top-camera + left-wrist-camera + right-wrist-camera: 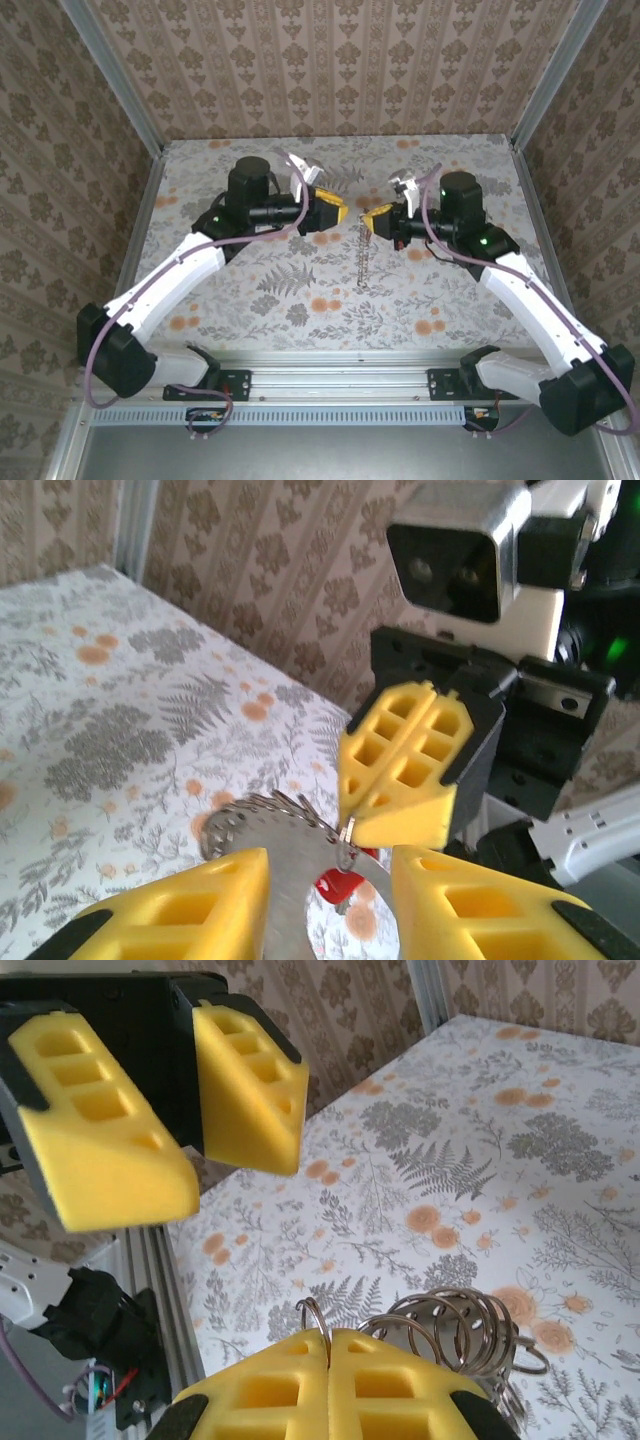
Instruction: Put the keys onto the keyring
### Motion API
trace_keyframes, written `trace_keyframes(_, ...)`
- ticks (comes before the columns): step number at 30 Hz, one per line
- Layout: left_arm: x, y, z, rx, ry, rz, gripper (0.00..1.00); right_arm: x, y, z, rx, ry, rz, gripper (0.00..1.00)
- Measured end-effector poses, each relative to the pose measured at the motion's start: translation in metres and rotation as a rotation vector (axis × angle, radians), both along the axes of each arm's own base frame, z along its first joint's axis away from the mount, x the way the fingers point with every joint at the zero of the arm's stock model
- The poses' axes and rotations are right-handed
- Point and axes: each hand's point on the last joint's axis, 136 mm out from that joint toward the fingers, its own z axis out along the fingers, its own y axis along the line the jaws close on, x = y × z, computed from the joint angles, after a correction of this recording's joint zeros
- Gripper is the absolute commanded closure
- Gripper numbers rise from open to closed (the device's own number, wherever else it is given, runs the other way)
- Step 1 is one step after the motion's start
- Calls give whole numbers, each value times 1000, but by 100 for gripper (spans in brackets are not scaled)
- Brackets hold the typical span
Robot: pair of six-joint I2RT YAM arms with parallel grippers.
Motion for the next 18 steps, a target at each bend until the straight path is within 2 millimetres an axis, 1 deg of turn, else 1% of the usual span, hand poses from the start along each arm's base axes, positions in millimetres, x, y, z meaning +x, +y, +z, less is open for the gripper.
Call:
trace_keyframes(3,-1,-2,-10,36,29,-58,64,8,5,-1,-30,0,25,100)
trace_keyframes(7,-6,0,-19,56,58,-108,65,9,8,0,-57,-9,55,100)
trace_keyframes(12,-7,4,-19,48,62,-133,66,5,11,3,-57,-17,90,100)
trace_keyframes(18,-12,3,-18,36,72,-167,66,1,14,3,-42,-10,123,100)
